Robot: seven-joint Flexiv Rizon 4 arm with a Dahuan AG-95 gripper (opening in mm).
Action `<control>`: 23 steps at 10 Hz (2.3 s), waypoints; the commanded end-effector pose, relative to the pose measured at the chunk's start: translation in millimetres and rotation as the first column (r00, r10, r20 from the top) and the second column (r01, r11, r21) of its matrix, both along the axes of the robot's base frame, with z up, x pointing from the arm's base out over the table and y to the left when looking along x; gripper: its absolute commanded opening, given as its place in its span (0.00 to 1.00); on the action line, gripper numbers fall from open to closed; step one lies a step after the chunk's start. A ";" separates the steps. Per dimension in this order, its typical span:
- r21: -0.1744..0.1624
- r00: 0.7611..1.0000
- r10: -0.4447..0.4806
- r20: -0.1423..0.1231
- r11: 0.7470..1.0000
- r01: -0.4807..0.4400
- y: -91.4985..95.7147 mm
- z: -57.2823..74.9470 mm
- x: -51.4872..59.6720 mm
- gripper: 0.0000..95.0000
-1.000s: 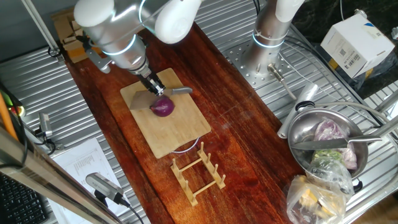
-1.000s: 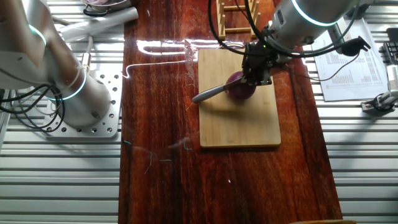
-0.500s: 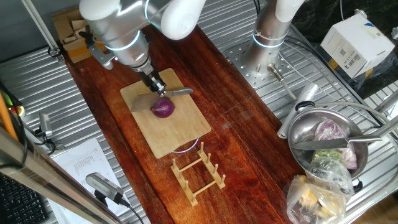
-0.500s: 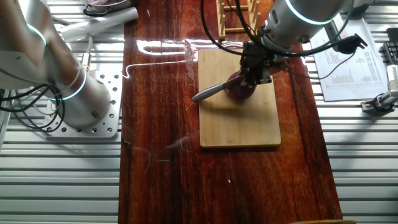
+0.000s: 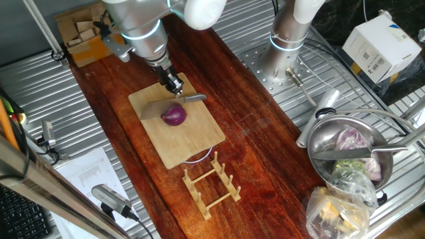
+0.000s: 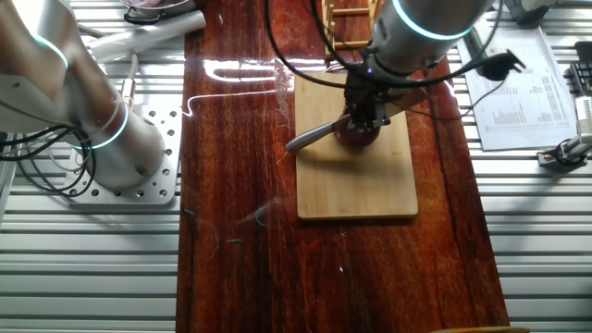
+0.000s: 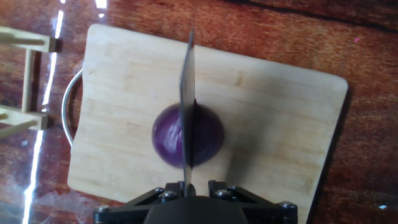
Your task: Chop the onions
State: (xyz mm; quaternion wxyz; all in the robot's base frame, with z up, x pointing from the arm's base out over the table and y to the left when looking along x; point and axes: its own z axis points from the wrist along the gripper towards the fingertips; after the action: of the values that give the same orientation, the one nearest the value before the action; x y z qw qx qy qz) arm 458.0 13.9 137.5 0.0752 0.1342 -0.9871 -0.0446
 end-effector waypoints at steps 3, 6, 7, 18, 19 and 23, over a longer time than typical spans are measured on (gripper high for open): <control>0.007 1.000 -0.003 0.005 1.000 0.003 1.1 2.6 -3.9 0.20; 0.006 0.999 -0.029 0.020 1.000 0.029 2.5 11.3 -6.9 0.20; 0.001 0.999 -0.038 0.038 0.999 0.038 3.0 14.5 -8.0 0.20; -0.010 0.978 -0.119 0.171 0.992 0.123 2.9 25.0 0.9 0.20; -0.006 0.972 -0.124 0.199 0.992 0.128 2.9 26.8 3.0 0.20; 0.001 0.967 -0.126 0.219 0.992 0.129 2.9 28.4 4.5 0.20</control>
State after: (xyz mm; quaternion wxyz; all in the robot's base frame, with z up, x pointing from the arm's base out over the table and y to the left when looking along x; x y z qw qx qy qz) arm 460.7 16.8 167.2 -0.0365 0.0733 -0.9962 -0.0283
